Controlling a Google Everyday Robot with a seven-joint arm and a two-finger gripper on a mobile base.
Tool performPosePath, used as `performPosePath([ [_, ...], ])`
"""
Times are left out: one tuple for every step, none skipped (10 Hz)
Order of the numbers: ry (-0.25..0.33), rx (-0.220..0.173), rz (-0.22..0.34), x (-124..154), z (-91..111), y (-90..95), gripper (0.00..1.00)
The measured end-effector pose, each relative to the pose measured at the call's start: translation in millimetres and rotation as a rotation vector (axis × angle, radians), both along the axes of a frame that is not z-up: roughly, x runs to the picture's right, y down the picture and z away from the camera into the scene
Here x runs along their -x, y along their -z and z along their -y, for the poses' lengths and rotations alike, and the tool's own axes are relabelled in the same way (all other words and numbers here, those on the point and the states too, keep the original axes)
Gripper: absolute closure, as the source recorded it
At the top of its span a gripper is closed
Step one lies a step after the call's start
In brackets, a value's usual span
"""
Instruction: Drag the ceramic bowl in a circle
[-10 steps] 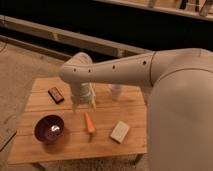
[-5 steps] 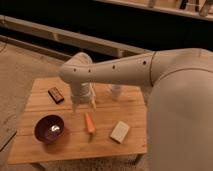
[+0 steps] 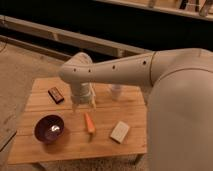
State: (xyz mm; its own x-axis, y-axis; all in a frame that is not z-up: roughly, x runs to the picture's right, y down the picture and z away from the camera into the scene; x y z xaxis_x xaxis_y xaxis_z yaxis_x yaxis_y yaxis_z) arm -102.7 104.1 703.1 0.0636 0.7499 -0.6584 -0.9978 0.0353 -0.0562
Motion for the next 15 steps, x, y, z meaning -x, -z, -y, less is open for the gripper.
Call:
performPosePath([
  [0.0, 0.0, 0.0, 0.0, 0.0, 0.0, 0.35],
  [0.0, 0.0, 0.0, 0.0, 0.0, 0.0, 0.35],
  [0.0, 0.0, 0.0, 0.0, 0.0, 0.0, 0.35],
  [0.0, 0.0, 0.0, 0.0, 0.0, 0.0, 0.35],
  [0.0, 0.0, 0.0, 0.0, 0.0, 0.0, 0.35],
  [0.0, 0.0, 0.0, 0.0, 0.0, 0.0, 0.35],
  [0.0, 0.0, 0.0, 0.0, 0.0, 0.0, 0.35],
  [0.0, 0.0, 0.0, 0.0, 0.0, 0.0, 0.35],
  [0.0, 0.0, 0.0, 0.0, 0.0, 0.0, 0.35],
  [0.0, 0.0, 0.0, 0.0, 0.0, 0.0, 0.35],
  [0.0, 0.0, 0.0, 0.0, 0.0, 0.0, 0.35],
  [0.0, 0.0, 0.001, 0.2, 0.2, 0.0, 0.35],
  [0.002, 0.0, 0.004, 0.8, 0.6, -0.4, 0.35],
  [0.019, 0.002, 0.019, 3.9, 0.6, -2.2, 0.35],
  [0.052, 0.011, 0.049, 15.3, -3.2, -5.5, 0.35],
])
